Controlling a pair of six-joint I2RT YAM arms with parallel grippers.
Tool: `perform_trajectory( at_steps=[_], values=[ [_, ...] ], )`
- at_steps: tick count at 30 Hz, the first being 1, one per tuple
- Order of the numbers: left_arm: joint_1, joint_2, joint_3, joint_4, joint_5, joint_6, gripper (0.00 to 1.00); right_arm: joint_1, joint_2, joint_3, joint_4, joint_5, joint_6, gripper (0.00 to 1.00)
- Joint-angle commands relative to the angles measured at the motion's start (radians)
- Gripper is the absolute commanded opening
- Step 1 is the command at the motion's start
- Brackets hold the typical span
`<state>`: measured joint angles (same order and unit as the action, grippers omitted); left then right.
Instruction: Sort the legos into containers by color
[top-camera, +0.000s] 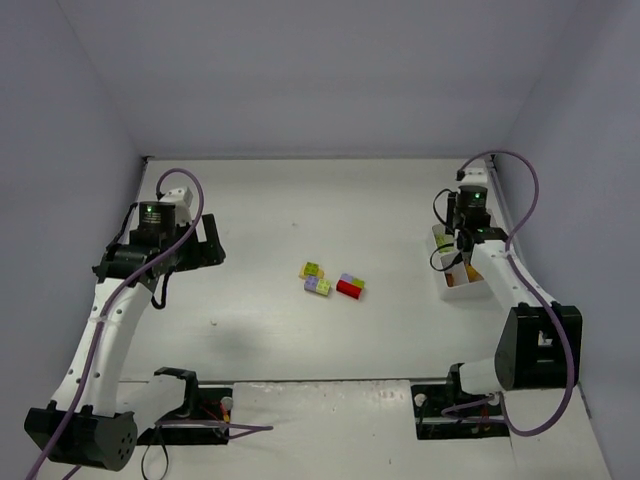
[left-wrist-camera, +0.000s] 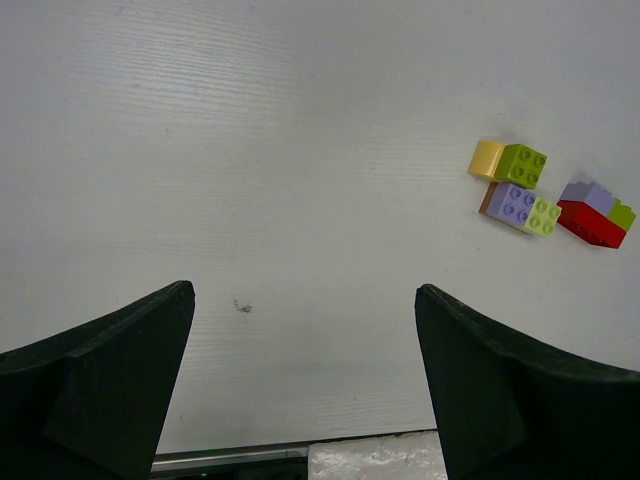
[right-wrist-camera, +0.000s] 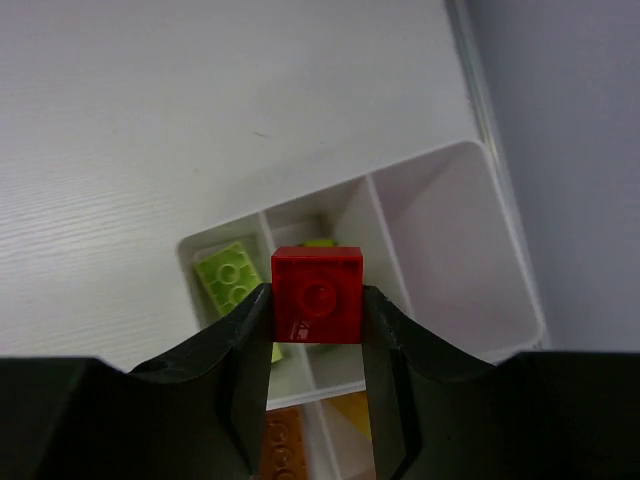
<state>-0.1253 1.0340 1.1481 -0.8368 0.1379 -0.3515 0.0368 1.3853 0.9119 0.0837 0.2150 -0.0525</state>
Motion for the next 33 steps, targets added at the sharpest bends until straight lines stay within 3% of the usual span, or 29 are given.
perform_trajectory(
  at_steps=[1, 8, 14, 21, 23, 24, 26, 33],
  values=[
    [-0.007, 0.001, 0.032, 0.035, 0.009, 0.013, 0.85, -0.073, -0.039, 0.013, 0.025, 0.075, 0.016, 0.0],
    [-0.007, -0.011, 0.022, 0.033, 0.005, 0.016, 0.85, -0.147, -0.003, 0.05, 0.024, 0.095, 0.048, 0.03],
    [-0.007, -0.012, 0.015, 0.031, 0.002, 0.016, 0.85, -0.166, 0.031, 0.058, 0.024, 0.095, 0.069, 0.12],
    [-0.007, -0.015, 0.015, 0.031, 0.002, 0.014, 0.85, -0.167, 0.024, 0.07, 0.024, 0.084, 0.072, 0.41],
    [-0.007, -0.014, 0.015, 0.033, 0.003, 0.014, 0.85, -0.166, 0.017, 0.074, 0.022, 0.063, 0.071, 0.43],
    [-0.007, -0.015, 0.015, 0.033, 0.003, 0.014, 0.85, -0.166, 0.012, 0.077, 0.021, 0.038, 0.071, 0.5],
    [-0.007, -0.012, 0.016, 0.033, 0.003, 0.013, 0.85, -0.164, 0.0, 0.078, 0.016, 0.017, 0.072, 0.54],
    [-0.007, -0.008, 0.019, 0.038, 0.006, 0.013, 0.85, -0.072, -0.068, 0.087, 0.004, -0.115, 0.02, 0.54]
  ],
)
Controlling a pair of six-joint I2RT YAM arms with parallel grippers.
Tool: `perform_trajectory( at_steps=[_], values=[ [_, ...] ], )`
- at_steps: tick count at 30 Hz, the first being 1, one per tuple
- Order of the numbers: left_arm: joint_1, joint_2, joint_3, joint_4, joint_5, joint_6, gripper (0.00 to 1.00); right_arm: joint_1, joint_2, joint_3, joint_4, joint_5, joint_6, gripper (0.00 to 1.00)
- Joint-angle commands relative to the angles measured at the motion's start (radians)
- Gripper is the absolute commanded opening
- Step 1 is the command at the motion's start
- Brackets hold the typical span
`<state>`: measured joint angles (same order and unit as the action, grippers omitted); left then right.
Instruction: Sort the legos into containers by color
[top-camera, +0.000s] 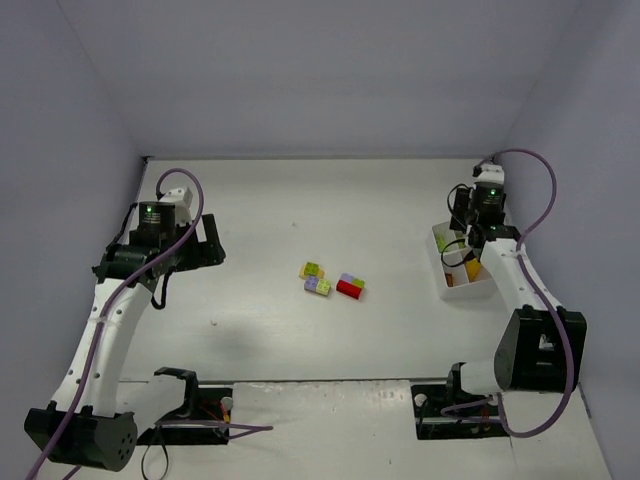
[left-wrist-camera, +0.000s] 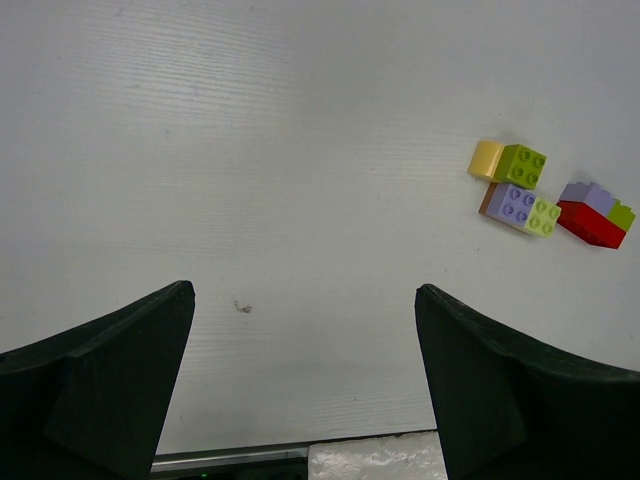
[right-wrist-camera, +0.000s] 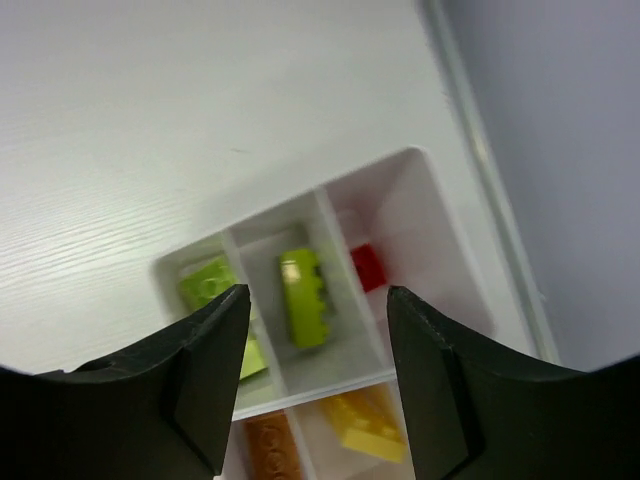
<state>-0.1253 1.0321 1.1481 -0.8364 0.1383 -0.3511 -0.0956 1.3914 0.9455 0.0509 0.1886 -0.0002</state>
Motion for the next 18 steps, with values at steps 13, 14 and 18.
perform_trajectory(
  at_steps=[13, 14, 18],
  values=[
    [-0.007, 0.008, 0.015, 0.045, 0.017, 0.008, 0.85, 0.537, 0.021, 0.099, 0.029, -0.526, -0.15, 0.55],
    [-0.007, 0.008, 0.013, 0.045, 0.017, 0.008, 0.85, 0.56, 0.037, 0.102, 0.029, -0.546, -0.15, 0.55],
    [-0.007, 0.003, 0.006, 0.042, 0.015, 0.008, 0.85, 0.69, 0.138, 0.153, 0.026, -0.56, -0.176, 0.56]
  ],
)
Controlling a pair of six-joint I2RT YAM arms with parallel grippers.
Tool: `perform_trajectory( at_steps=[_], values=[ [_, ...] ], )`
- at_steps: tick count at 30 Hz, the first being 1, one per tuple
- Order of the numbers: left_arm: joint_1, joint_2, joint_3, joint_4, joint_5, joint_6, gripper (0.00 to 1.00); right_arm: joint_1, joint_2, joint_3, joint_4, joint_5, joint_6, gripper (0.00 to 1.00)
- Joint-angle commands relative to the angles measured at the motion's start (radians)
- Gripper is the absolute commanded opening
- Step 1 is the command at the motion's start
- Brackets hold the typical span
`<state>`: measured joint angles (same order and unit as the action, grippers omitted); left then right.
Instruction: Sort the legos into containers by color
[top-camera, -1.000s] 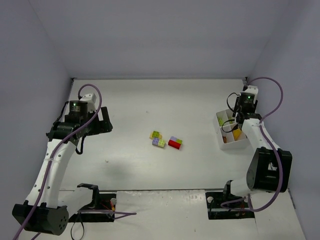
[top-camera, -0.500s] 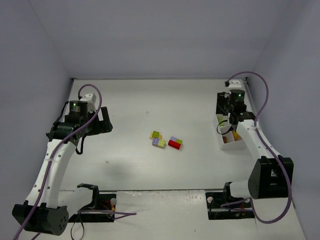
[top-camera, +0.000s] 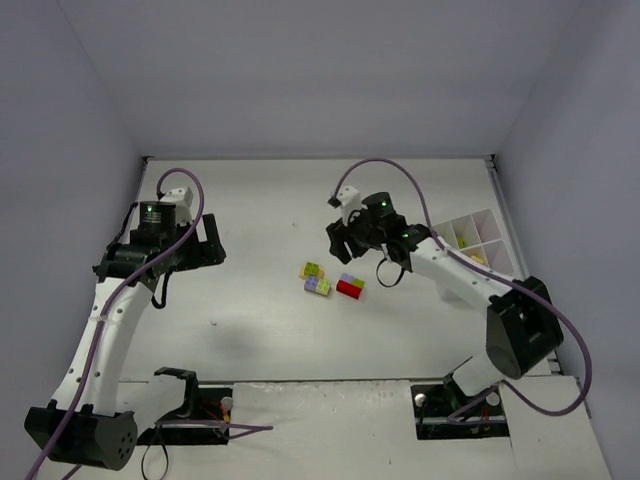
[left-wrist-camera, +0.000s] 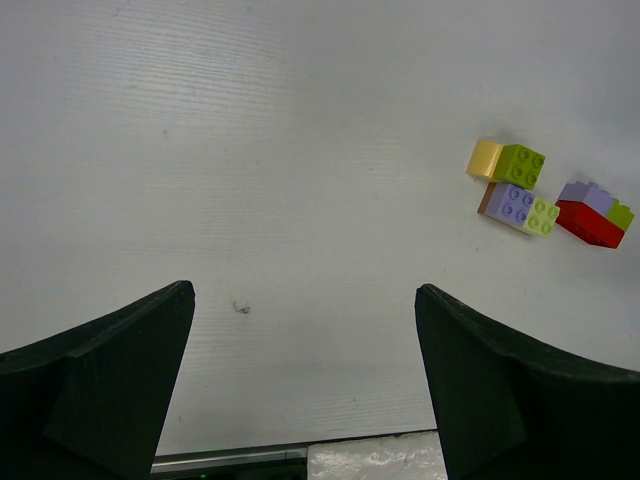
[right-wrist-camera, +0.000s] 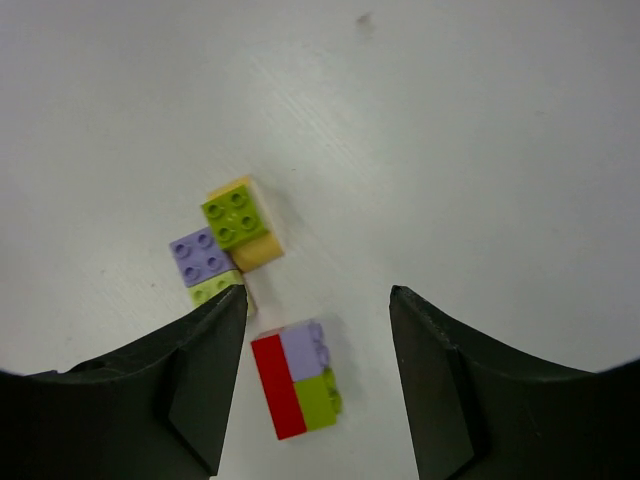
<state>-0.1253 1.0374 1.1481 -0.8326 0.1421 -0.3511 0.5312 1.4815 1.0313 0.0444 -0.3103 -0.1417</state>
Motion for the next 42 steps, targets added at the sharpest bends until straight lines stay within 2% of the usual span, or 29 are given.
perform_trajectory(
  at_steps=[1, 7, 17, 24, 33, 41, 42],
  values=[
    [-0.007, -0.004, 0.004, 0.036, 0.01, 0.008, 0.85, 0.081, 0.066, 0.076, 0.031, -0.064, -0.038, 0.56],
    [-0.007, -0.017, -0.008, 0.032, 0.007, 0.006, 0.85, 0.156, 0.2, 0.159, 0.023, -0.059, -0.065, 0.56],
    [-0.007, -0.034, -0.019, 0.012, -0.003, 0.009, 0.85, 0.207, 0.356, 0.245, -0.001, -0.021, -0.087, 0.55],
    [-0.007, -0.033, -0.024, 0.015, -0.006, 0.011, 0.85, 0.219, 0.39, 0.246, -0.028, -0.006, -0.093, 0.52],
    [-0.007, -0.016, -0.018, 0.026, 0.001, 0.011, 0.85, 0.22, 0.405, 0.245, -0.04, 0.027, -0.099, 0.44],
    [-0.007, -0.013, -0.017, 0.027, 0.002, 0.011, 0.85, 0.219, 0.434, 0.274, -0.078, 0.053, -0.11, 0.43],
    [-0.007, -0.014, -0.016, 0.027, 0.002, 0.012, 0.85, 0.219, 0.434, 0.276, -0.078, 0.056, -0.111, 0.37]
  ],
)
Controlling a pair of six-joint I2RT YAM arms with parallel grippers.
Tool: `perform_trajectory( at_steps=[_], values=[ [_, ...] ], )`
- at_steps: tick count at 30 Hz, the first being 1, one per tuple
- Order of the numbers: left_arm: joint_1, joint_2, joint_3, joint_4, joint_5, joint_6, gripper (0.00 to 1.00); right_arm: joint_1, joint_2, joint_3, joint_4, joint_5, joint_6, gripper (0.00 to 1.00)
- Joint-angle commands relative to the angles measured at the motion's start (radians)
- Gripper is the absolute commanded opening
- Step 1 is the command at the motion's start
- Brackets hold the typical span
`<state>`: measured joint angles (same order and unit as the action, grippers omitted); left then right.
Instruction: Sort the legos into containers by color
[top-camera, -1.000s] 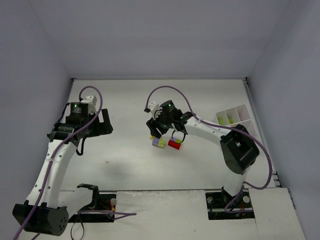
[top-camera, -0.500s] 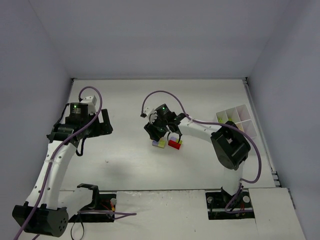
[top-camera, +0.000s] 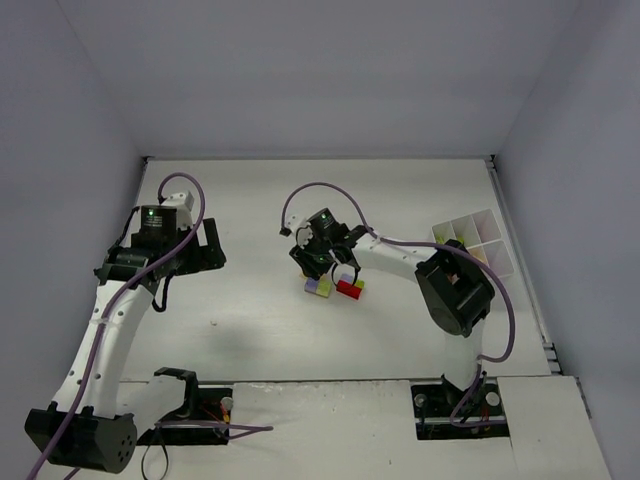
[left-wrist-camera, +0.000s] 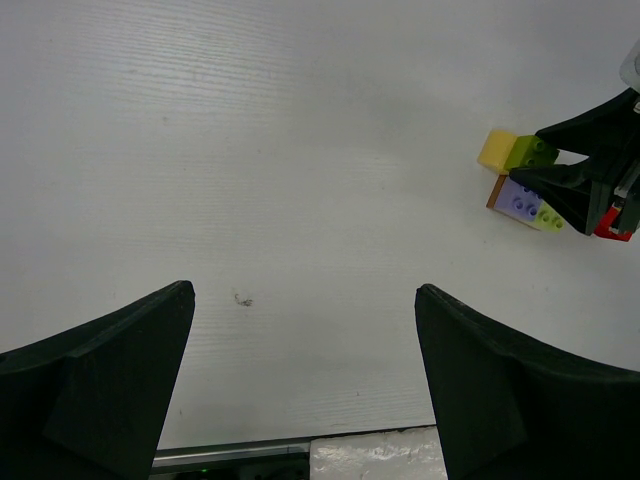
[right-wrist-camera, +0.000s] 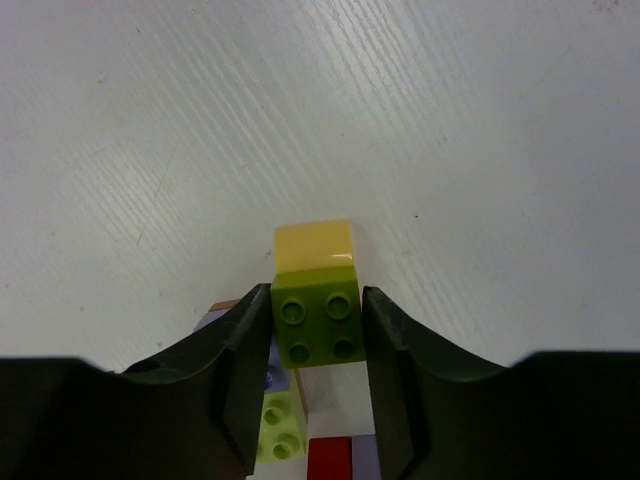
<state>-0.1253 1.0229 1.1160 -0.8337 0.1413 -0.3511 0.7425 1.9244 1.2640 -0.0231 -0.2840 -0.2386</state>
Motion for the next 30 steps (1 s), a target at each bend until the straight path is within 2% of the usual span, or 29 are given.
perform_trajectory(
  at_steps=[1, 2, 3, 6, 12, 15, 16, 20, 22, 24, 29, 30],
  values=[
    [-0.007, 0.0, 0.015, 0.03, 0.003, 0.012, 0.85, 0.009, -0.007, 0.044, -0.014, 0.032, -0.014, 0.31],
    [-0.007, -0.001, 0.013, 0.033, 0.003, 0.012, 0.85, 0.006, -0.01, 0.051, -0.012, 0.048, -0.013, 0.26],
    [-0.007, -0.003, 0.013, 0.036, 0.009, 0.012, 0.85, 0.005, -0.011, 0.052, -0.014, 0.052, -0.011, 0.14],
    [-0.007, -0.012, 0.016, 0.053, 0.041, 0.017, 0.85, -0.003, -0.033, 0.075, -0.012, 0.048, -0.005, 0.0],
    [-0.007, -0.038, 0.019, 0.165, 0.194, 0.04, 0.85, -0.04, -0.129, 0.149, -0.008, -0.042, 0.036, 0.0],
    [-0.007, -0.02, 0.045, 0.228, 0.338, 0.041, 0.81, -0.063, -0.186, 0.187, 0.008, -0.154, 0.058, 0.0],
    [-0.007, -0.006, 0.057, 0.273, 0.439, 0.044, 0.78, -0.071, -0.199, 0.208, 0.014, -0.196, 0.061, 0.0],
    [-0.007, 0.037, 0.105, 0.395, 0.602, 0.02, 0.77, -0.101, -0.252, 0.256, 0.014, -0.305, 0.096, 0.0],
    [-0.007, 0.054, 0.128, 0.453, 0.642, 0.014, 0.77, -0.12, -0.271, 0.261, 0.066, -0.354, 0.122, 0.0],
    [-0.007, 0.092, 0.154, 0.52, 0.72, 0.015, 0.77, -0.153, -0.303, 0.258, 0.112, -0.495, 0.172, 0.0],
    [-0.008, 0.164, 0.217, 0.652, 0.872, -0.02, 0.77, -0.186, -0.332, 0.267, 0.147, -0.642, 0.214, 0.0],
    [-0.01, 0.172, 0.222, 0.727, 0.927, -0.041, 0.77, -0.189, -0.337, 0.267, 0.15, -0.659, 0.217, 0.0]
  ],
)
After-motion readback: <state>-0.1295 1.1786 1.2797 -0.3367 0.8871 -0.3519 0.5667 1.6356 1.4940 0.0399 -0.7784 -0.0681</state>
